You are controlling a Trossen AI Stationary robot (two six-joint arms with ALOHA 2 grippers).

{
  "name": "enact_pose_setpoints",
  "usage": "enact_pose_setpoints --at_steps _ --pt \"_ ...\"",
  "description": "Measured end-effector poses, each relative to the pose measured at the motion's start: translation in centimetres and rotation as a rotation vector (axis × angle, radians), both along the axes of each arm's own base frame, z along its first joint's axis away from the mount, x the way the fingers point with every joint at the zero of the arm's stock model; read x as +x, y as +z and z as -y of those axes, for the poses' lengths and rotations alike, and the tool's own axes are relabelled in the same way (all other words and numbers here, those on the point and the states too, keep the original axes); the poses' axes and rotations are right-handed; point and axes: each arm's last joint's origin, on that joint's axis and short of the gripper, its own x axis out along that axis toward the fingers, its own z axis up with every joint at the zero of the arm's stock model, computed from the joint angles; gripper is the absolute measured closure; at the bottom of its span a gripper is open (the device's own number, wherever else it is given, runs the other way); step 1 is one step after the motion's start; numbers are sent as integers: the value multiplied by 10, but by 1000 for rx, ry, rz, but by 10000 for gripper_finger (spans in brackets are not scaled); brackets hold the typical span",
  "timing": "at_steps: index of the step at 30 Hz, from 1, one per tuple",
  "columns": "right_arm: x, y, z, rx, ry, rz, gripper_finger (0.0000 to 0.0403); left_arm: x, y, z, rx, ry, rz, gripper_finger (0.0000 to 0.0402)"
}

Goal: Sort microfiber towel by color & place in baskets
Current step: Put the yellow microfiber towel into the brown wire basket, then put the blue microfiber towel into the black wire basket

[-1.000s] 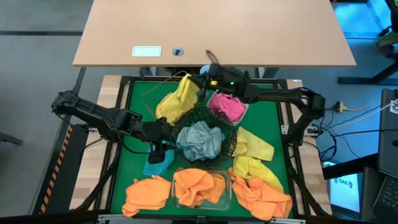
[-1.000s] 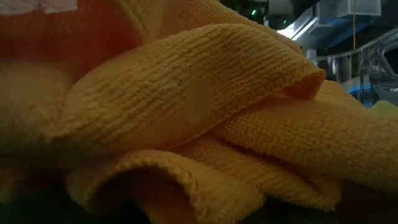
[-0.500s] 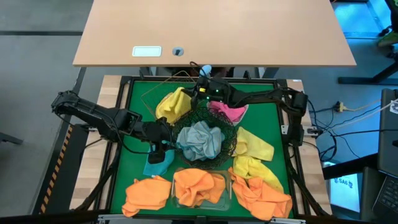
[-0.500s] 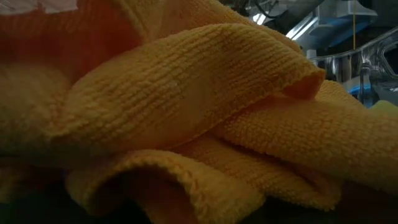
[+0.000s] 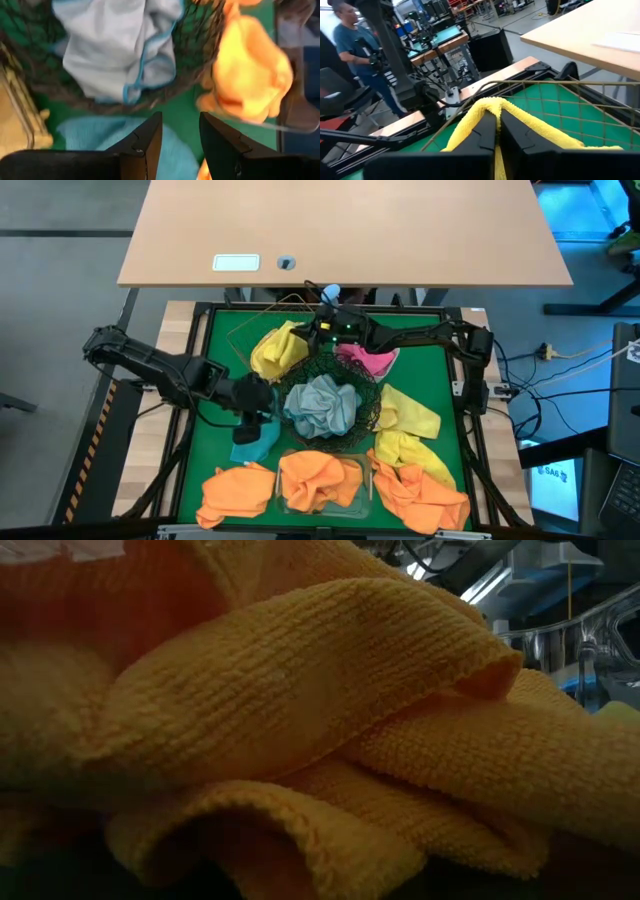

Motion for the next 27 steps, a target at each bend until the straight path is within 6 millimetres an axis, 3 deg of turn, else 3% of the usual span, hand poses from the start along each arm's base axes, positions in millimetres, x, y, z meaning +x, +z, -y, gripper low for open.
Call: enact_pose_setpoints --at_steps 3,11,15,21,27 --pt "0 0 -1 4 38 3 366 -5 -2 4 -2 2 -44 278" --pt "0 0 -1 -53 58 -2 235 -10 -4 17 84 23 -26 278" --pt "0 0 -3 -76 134 1 190 -10 -5 21 84 30 -28 278" --pt "-2 6 -5 -79 162 8 170 -7 -12 23 89 72 -68 278" --pt "-16 36 -10 -164 187 17 169 2 -29 29 139 67 -151 278"
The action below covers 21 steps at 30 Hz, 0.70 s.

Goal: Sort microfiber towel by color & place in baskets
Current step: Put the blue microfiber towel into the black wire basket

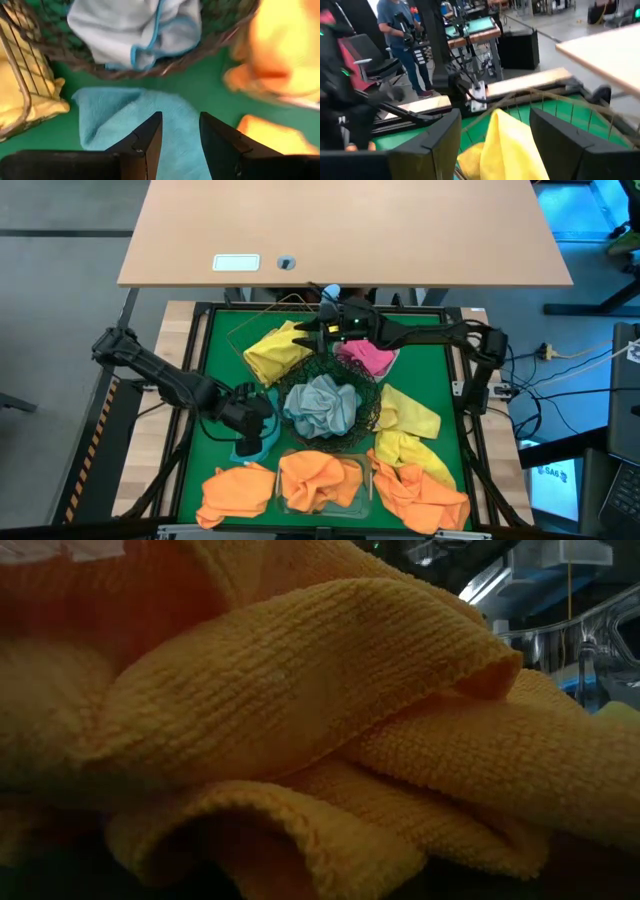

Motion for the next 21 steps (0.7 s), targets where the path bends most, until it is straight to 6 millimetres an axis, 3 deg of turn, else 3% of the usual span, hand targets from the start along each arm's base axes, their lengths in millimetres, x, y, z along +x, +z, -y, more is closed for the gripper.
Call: enact_pose_setpoints --at_steps 12,21 --pt "-64 69 -23 -65 65 -143 169 26 -48 10 131 -35 -189 278" --pt "-118 100 -41 -87 84 -239 169 40 -84 17 157 -20 -307 278"
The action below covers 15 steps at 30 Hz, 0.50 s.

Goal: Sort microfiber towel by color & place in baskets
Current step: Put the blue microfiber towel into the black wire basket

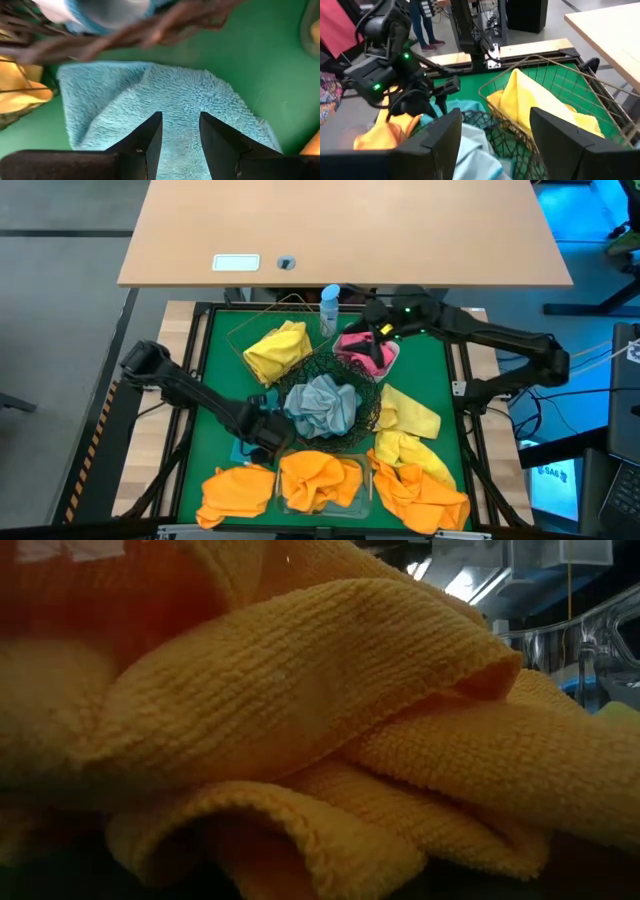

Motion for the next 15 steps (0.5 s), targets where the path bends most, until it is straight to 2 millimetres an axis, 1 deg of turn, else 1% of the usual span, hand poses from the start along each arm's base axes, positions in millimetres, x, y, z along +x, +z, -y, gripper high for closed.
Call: enact_pose_setpoints --at_steps 3,6,11,15 --pt "-13 7 -4 -8 4 -10 169 1 -8 4 15 -2 -22 278" --pt "-21 11 -7 -6 4 -18 169 0 -11 8 59 -19 -14 278" --pt "-27 13 -9 -5 4 -22 169 -5 -10 18 176 -3 67 278" --pt "-27 12 -9 0 4 -36 169 -11 -14 22 201 39 92 278"
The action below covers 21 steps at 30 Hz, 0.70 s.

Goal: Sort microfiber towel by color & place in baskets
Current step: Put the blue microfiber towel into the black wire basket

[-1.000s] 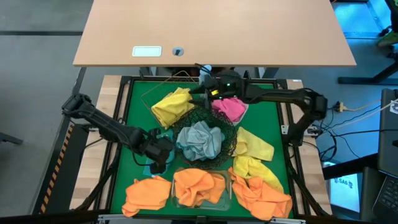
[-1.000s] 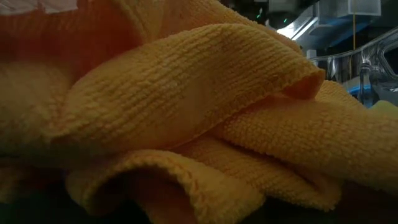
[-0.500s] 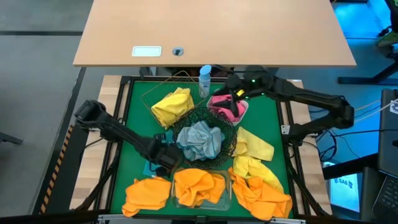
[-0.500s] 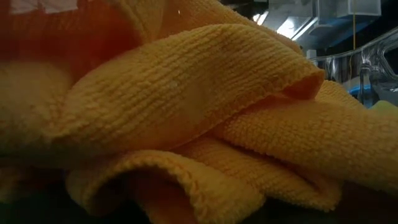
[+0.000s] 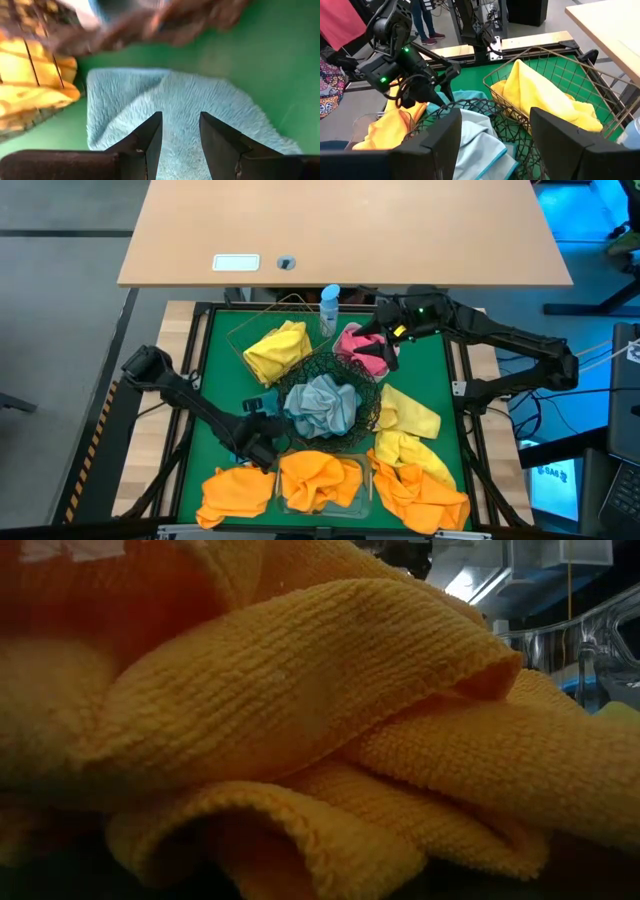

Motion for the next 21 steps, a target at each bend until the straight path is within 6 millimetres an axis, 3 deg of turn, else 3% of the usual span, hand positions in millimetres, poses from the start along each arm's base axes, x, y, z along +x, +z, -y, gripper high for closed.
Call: enact_pose_setpoints --at_steps 9,21 --pt "0 -1 0 2 0 -6 169 -24 -46 0 -106 71 37 278" --pt "0 -1 0 3 -1 -6 169 -30 -58 -6 -137 102 46 278"
